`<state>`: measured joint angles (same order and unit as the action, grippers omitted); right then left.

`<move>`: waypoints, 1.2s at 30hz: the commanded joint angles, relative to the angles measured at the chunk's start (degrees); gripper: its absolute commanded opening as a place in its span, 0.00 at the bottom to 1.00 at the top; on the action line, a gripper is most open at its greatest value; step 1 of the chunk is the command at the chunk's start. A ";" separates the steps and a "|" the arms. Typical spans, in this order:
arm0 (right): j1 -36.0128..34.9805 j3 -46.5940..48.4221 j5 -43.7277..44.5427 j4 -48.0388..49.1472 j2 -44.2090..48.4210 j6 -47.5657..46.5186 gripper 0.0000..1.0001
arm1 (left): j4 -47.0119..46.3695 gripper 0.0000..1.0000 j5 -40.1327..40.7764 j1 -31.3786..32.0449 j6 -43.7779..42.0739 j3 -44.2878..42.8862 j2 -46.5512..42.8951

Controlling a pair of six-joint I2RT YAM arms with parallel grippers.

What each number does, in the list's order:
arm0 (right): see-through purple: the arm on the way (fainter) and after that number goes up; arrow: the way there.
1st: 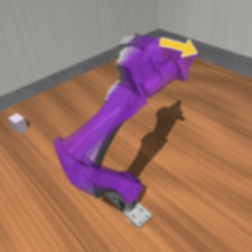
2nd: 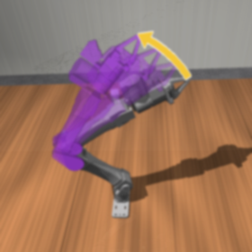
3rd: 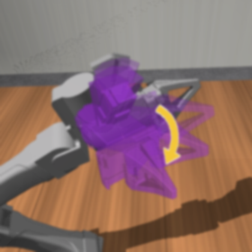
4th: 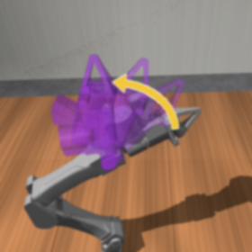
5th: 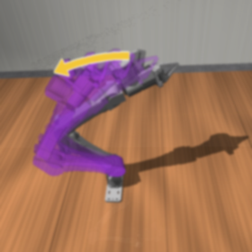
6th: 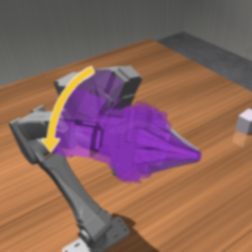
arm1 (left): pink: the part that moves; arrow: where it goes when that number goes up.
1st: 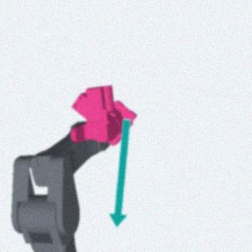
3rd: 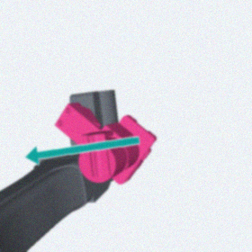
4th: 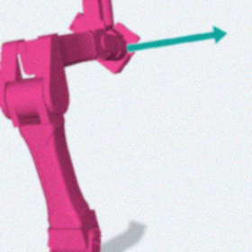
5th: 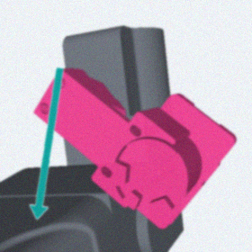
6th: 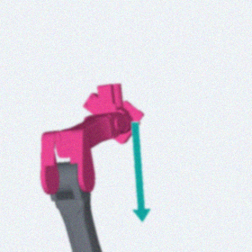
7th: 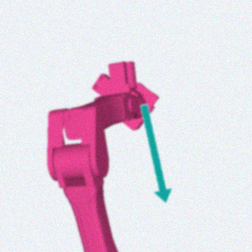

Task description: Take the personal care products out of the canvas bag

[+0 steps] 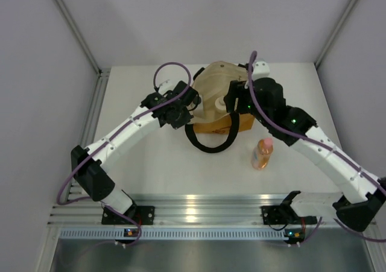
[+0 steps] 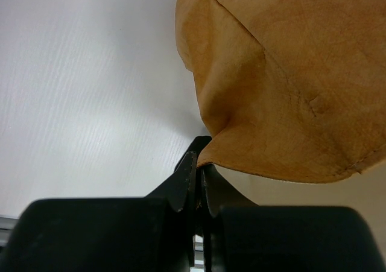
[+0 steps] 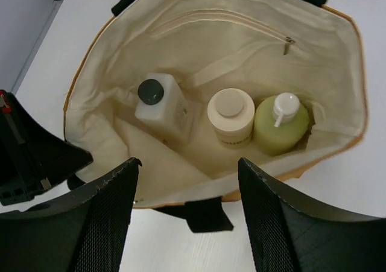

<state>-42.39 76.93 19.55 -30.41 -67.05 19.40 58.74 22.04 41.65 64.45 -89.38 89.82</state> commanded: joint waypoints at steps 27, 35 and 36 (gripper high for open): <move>-4.72 28.46 3.82 -0.35 -42.63 4.95 0.69 | 0.85 0.00 4.41 -0.60 6.31 2.02 -5.10; -4.54 29.07 4.36 -0.35 -47.91 6.17 0.70 | 0.85 0.00 2.74 -0.60 6.48 2.72 -5.09; -4.46 29.07 4.09 -0.26 -48.96 6.44 0.71 | 0.85 0.00 2.66 -0.60 6.31 2.72 -5.09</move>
<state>-46.02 104.03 22.81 -31.22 -113.14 24.27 58.54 23.90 41.30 70.61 -87.50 86.48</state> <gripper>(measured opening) 0.703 0.025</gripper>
